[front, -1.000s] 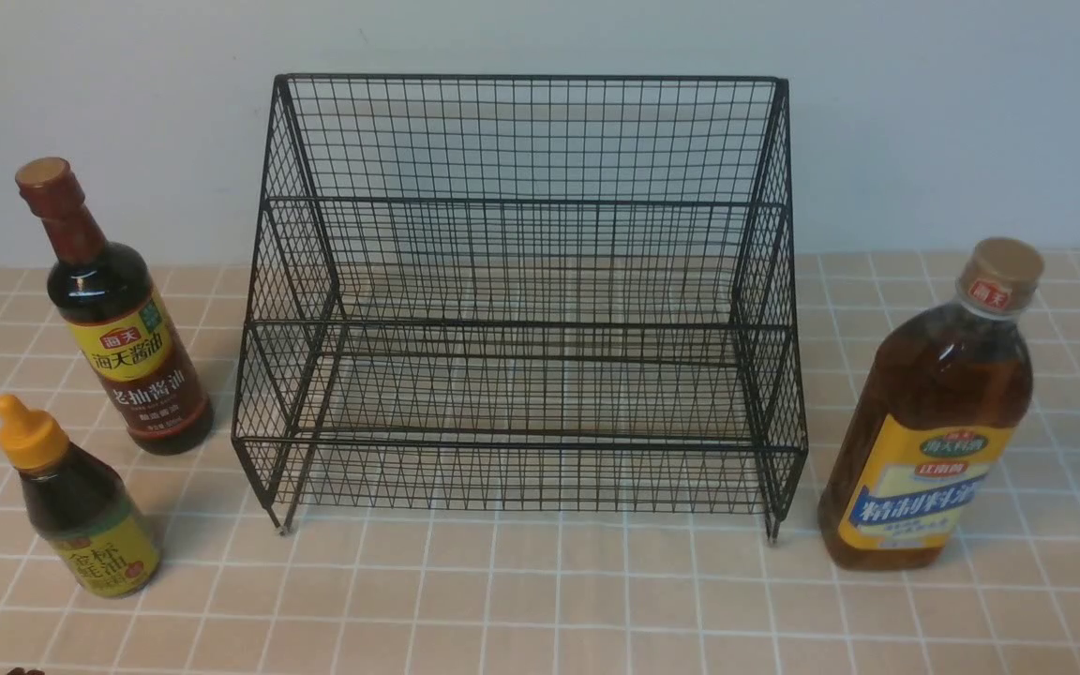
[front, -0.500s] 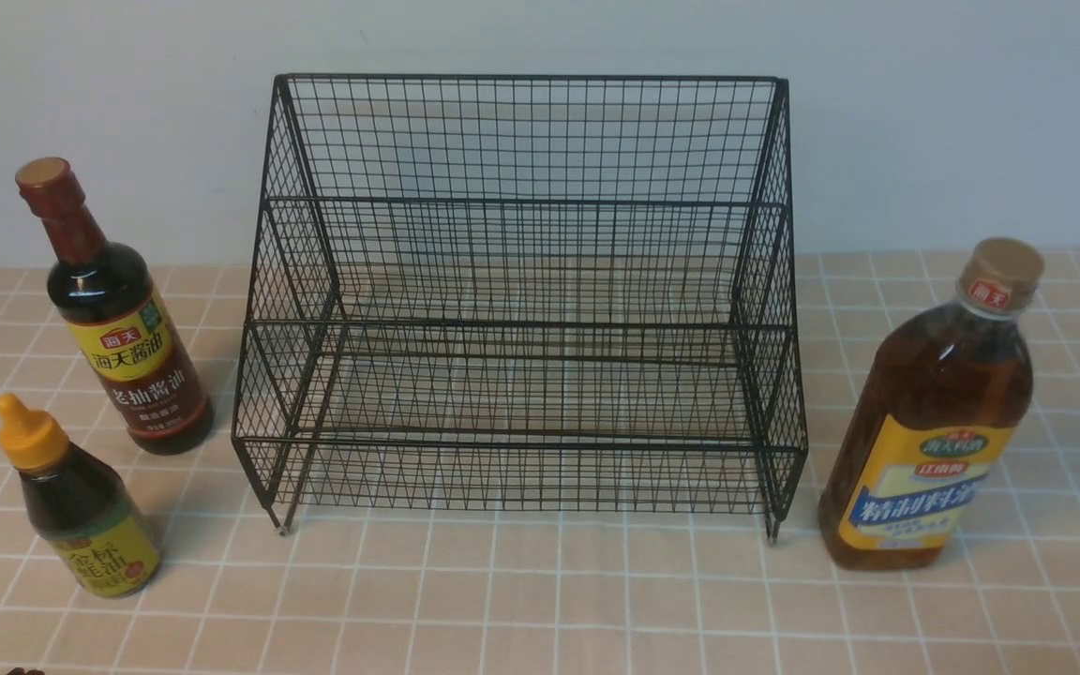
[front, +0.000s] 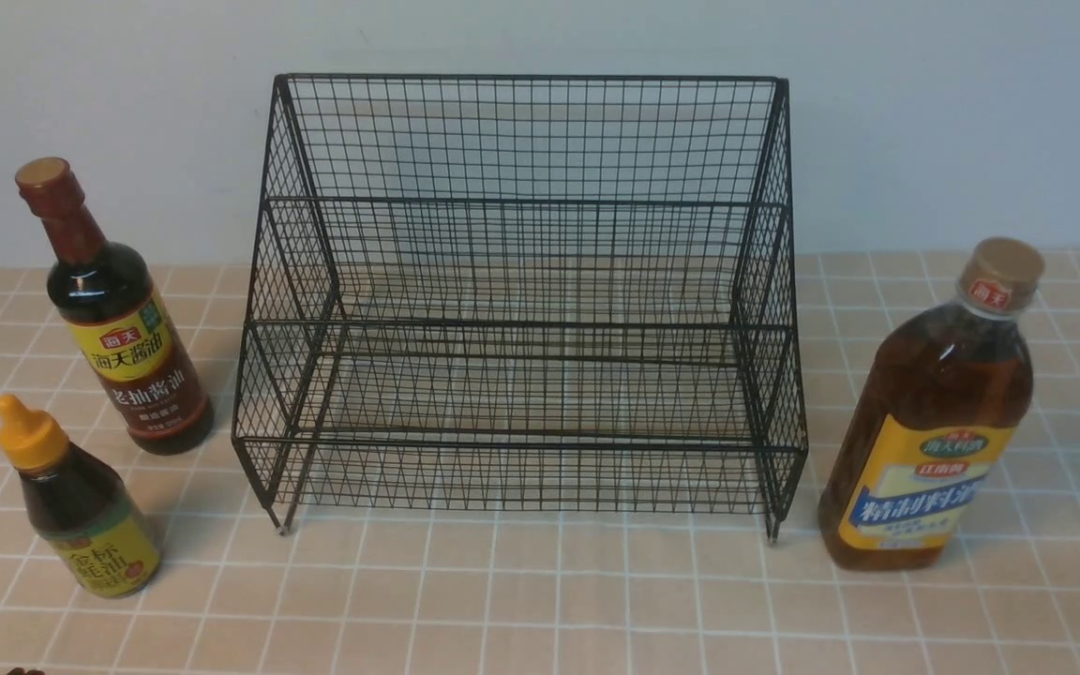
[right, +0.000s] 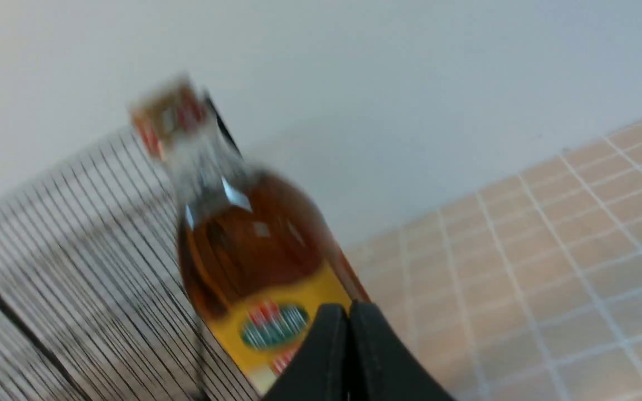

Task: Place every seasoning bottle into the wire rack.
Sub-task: Use the right arm to grab the condiment bottle closest to it

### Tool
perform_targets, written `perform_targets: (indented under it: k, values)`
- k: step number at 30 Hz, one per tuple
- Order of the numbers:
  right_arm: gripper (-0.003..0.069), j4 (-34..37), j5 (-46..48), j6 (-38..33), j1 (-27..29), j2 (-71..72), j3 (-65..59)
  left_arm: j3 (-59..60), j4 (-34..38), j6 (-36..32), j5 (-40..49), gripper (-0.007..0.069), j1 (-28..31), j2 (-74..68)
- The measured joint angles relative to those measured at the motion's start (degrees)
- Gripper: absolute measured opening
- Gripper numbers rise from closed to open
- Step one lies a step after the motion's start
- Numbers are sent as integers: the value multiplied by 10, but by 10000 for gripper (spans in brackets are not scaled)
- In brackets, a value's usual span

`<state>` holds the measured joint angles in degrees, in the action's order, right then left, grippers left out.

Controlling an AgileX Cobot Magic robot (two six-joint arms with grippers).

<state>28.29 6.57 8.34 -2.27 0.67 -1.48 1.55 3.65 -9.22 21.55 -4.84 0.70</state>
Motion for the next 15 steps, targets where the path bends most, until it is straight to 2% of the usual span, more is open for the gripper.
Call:
perform_targets:
  k: [1,4,12,15]
  values:
    - [-14,37,-14,1,0,0,0,0,0,0,0,-7,0,0]
    - [-14,77,-33,-1,0,0,0,0,0,0,0,-7,0,0]
    - [-14,100,-102,-9,0,0,0,0,0,0,0,-7,0,0]
    - [-14,86,-101,-26,0,-1,44,0,0,0,0,-7,0,0]
